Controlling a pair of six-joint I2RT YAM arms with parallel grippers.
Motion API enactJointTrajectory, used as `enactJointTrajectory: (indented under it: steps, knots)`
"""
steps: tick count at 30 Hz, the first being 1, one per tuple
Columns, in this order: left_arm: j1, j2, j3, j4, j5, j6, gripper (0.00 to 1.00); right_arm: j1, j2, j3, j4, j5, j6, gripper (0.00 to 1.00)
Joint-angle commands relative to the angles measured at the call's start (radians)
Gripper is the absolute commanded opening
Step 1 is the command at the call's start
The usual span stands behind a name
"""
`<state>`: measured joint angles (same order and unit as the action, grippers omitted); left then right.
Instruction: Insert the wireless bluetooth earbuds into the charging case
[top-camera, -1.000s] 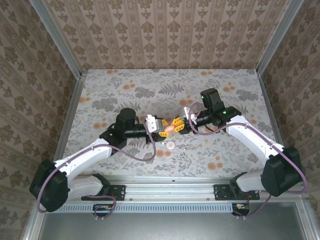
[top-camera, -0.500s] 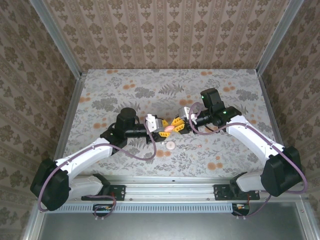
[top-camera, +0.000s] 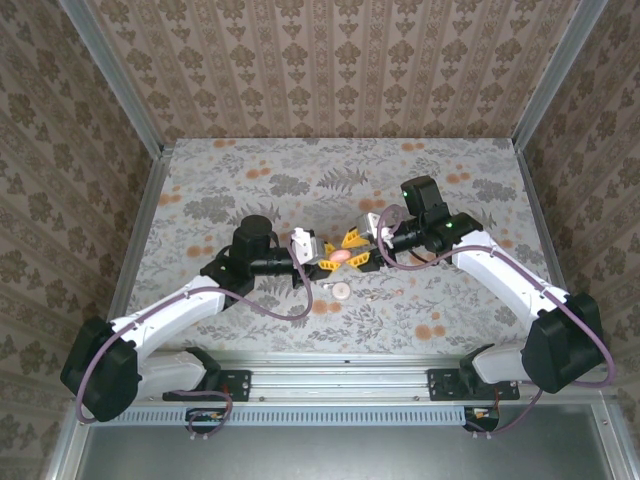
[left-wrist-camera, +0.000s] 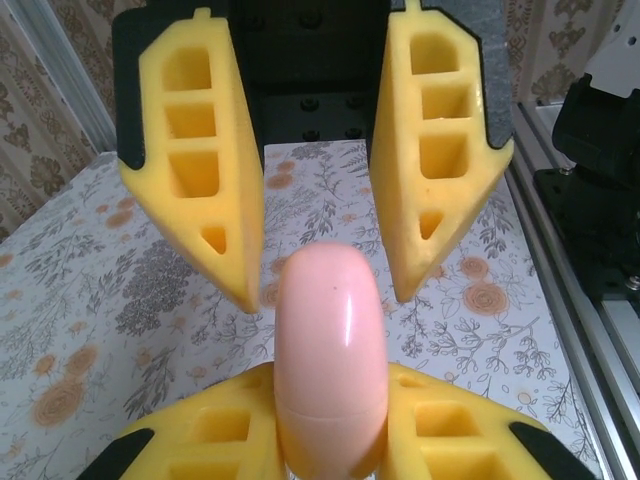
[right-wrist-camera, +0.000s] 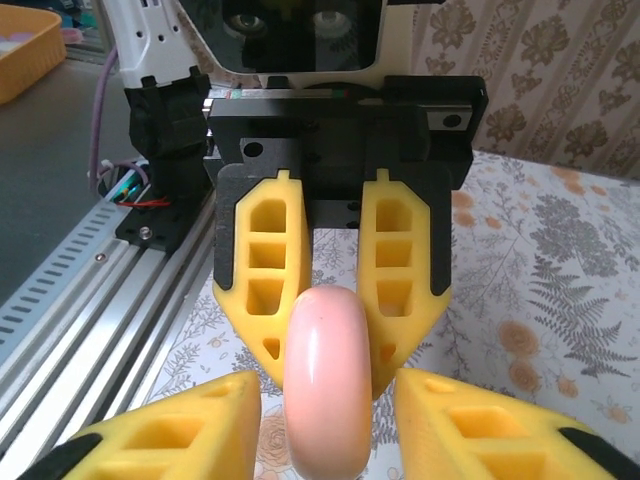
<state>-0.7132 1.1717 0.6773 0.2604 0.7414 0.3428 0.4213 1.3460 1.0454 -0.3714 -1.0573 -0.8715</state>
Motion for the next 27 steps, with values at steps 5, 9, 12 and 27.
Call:
enactJointTrajectory:
  steps: [5,9,12,27]
  knots:
    - [0.044,0.045,-0.021,0.112,0.000,-0.068,0.19,0.002,-0.090,-0.090,0.109,0.107,0.075,0.49]
    - [0.056,0.056,-0.058,0.182,0.011,-0.096,0.18,0.002,-0.093,-0.107,0.131,0.144,0.100,0.50]
    - [0.075,0.050,-0.097,0.252,0.020,-0.121,0.18,0.002,-0.092,-0.104,0.139,0.155,0.107,0.51]
    - [0.162,-0.012,-0.234,0.427,0.015,-0.223,0.17,0.060,0.011,-0.041,0.188,0.227,0.162,0.51]
